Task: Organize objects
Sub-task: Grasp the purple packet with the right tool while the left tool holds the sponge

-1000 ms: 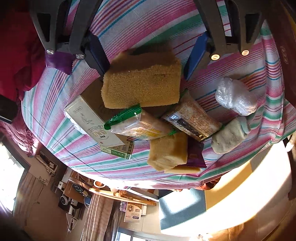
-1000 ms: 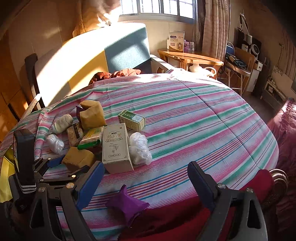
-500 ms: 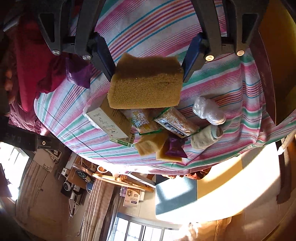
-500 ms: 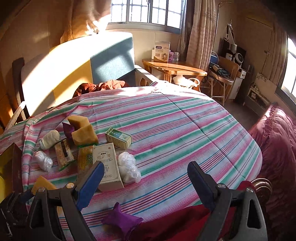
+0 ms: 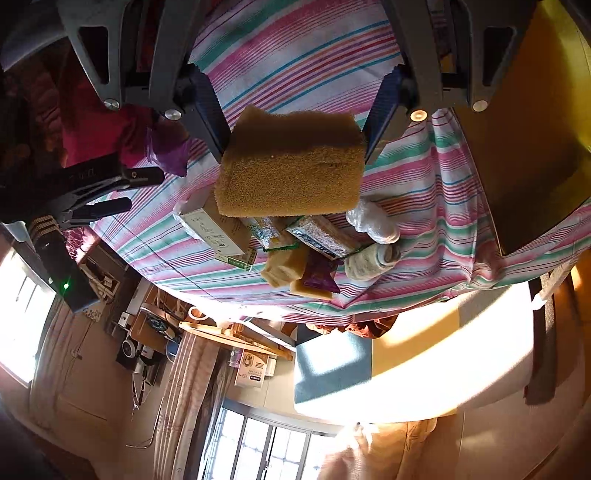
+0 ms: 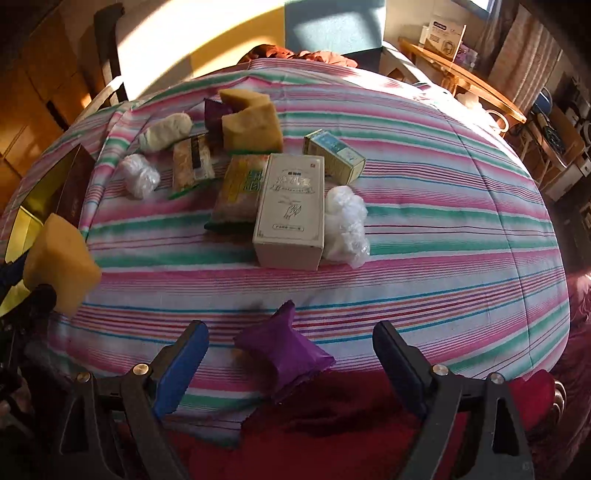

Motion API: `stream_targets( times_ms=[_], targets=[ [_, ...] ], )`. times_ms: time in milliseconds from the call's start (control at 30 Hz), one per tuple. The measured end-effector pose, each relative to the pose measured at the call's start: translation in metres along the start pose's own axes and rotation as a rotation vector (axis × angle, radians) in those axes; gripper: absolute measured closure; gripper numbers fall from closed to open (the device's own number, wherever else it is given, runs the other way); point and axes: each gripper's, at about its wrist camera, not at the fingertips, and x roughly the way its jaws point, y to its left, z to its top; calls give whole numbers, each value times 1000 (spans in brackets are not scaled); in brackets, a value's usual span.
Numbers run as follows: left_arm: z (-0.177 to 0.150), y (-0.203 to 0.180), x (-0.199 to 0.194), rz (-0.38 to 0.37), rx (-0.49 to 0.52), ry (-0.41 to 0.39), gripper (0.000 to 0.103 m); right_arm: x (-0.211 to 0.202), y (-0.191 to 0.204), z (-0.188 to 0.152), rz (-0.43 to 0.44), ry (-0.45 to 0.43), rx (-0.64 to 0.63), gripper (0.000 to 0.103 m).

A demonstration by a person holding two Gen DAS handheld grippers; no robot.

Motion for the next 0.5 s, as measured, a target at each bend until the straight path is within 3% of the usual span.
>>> stream_targets(
  times_ms=[267,500],
  targets=[
    [-10,21,-29,20,-57,-31,32,41,17,5,-25,208,-171,28],
    [-17,37,-45,31,-106,-46,32,57,27,3,-82,289,-243,36]
  ],
)
